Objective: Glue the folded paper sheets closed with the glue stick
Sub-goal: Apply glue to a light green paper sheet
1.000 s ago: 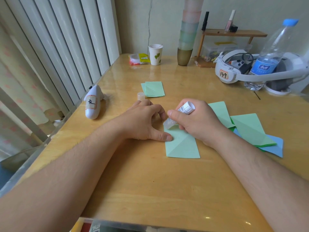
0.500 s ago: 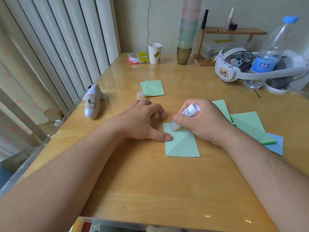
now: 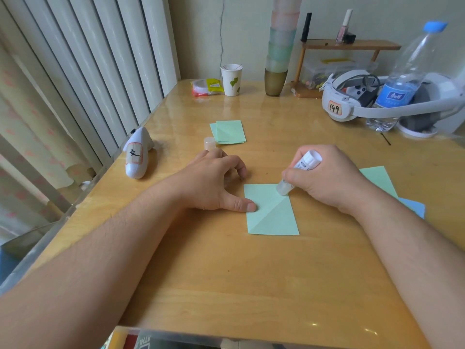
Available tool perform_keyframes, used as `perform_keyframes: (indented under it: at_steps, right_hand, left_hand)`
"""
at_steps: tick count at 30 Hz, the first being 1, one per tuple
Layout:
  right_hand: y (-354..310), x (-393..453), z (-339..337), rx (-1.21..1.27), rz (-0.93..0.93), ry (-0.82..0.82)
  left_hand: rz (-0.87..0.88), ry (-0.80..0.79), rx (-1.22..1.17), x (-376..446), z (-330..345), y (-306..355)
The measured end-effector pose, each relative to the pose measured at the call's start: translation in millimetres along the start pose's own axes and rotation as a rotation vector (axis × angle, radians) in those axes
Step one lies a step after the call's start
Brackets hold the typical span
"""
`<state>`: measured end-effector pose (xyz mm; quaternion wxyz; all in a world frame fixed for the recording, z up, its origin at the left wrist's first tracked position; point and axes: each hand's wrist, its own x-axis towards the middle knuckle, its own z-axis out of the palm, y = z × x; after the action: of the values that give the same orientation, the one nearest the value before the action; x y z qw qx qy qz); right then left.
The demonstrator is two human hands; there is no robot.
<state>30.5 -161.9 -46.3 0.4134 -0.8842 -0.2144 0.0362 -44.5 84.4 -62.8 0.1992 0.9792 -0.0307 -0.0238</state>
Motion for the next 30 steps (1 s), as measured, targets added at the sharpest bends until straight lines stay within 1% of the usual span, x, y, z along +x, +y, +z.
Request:
perform_keyframes:
  at_steps: [2,6,8,12,16,30]
  right_hand:
    - [0.5,1.1,0.4,0.019,0.0,0.017]
    - [0.0,3.8,-1.2,0.224,-0.033,0.107]
    - [-3.4,2.7,2.3,0.264,-0.061,0.112]
    - [-14.1,-2.7,21.7,0.23,-0.126,0.021]
    - [-19.2,-3.3,32.2,0.175,-0.128,-0.045]
    - [-25.3,-4.3,34.1,0.036,-0.109,-0.092]
  left_hand:
    - [-0.002,-0.001,0.0,0.0,-0.2,0.0]
    - [0.001,-0.001,0.003,-0.1,-1.1,0.3]
    - [0.004,0.003,0.005,0.2,-0.7,0.1]
    - [0.003,0.002,0.01,0.5,0.0,0.0]
    - [0.0,0.006,0.003,0.8,0.3,0.1]
    - [0.013,0.01,0.011,0.3,1.4,-0.1]
